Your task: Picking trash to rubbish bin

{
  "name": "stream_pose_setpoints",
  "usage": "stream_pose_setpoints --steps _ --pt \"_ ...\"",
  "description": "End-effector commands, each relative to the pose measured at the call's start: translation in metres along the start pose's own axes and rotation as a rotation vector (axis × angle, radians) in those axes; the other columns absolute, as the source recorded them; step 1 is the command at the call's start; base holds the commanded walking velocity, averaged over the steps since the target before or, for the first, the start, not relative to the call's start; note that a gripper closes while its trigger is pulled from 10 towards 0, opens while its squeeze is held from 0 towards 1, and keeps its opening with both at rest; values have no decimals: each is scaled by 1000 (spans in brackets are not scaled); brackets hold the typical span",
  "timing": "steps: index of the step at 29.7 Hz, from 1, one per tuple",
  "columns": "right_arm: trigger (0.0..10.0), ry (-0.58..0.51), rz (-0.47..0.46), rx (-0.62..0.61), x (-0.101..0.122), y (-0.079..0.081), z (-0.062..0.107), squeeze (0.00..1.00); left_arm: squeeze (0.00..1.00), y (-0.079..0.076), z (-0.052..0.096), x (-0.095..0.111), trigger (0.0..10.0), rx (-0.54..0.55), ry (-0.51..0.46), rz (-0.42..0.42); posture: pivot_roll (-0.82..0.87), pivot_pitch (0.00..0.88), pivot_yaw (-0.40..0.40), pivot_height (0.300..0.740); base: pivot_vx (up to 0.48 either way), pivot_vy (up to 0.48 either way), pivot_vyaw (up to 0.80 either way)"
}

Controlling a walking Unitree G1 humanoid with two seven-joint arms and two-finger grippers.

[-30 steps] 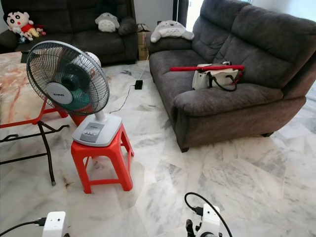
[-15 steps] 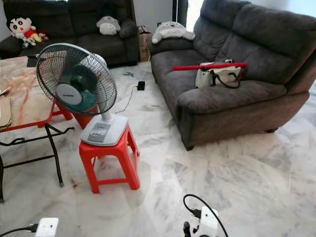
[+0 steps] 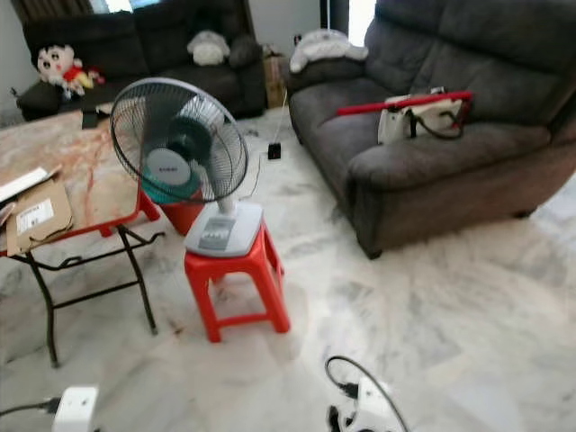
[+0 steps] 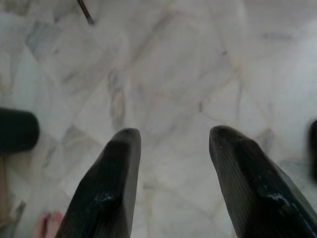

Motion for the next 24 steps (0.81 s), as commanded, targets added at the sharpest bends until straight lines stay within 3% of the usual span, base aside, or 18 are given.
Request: stream_pose_setpoints --steps 1,6,13,17,21,24 --pt "10000 8 15 31 -6 13 -1 0 0 10 0 -1 10000 23 9 -29 -18 0 157 740 0 292 587" --pt "10000 20 22 36 -8 14 -1 0 0 12 0 -3 10000 32 13 -18 7 0 143 740 0 296 615" --pt "10000 12 44 56 -3 20 -2 0 0 10 1 -7 10000 33 14 -16 5 0 139 740 0 294 0" --pt "10000 8 66 62 -1 21 -2 0 0 8 0 3 10000 46 -45 -39 10 0 128 740 0 255 0" --pt "10000 -34 50 71 10 25 -3 0 0 11 -1 27 10000 82 -144 -35 15 0 120 740 0 61 0" --pt "10000 -128 108 141 35 43 -4 0 0 7 1 68 10000 64 -309 -39 6 0 116 740 0 0 0"
Point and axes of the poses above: a point about 5 cm out from each wrist's last joint towards the gripper, its own z axis pointing back from the gripper into the wrist, its own x axis along the axis of the wrist's last joint, y = z × x, the point moved 1 cm from there along -z, pointing out of the wrist towards the gripper, and after that the axes turned 13 degrees about -z, right-handed, at the moved point
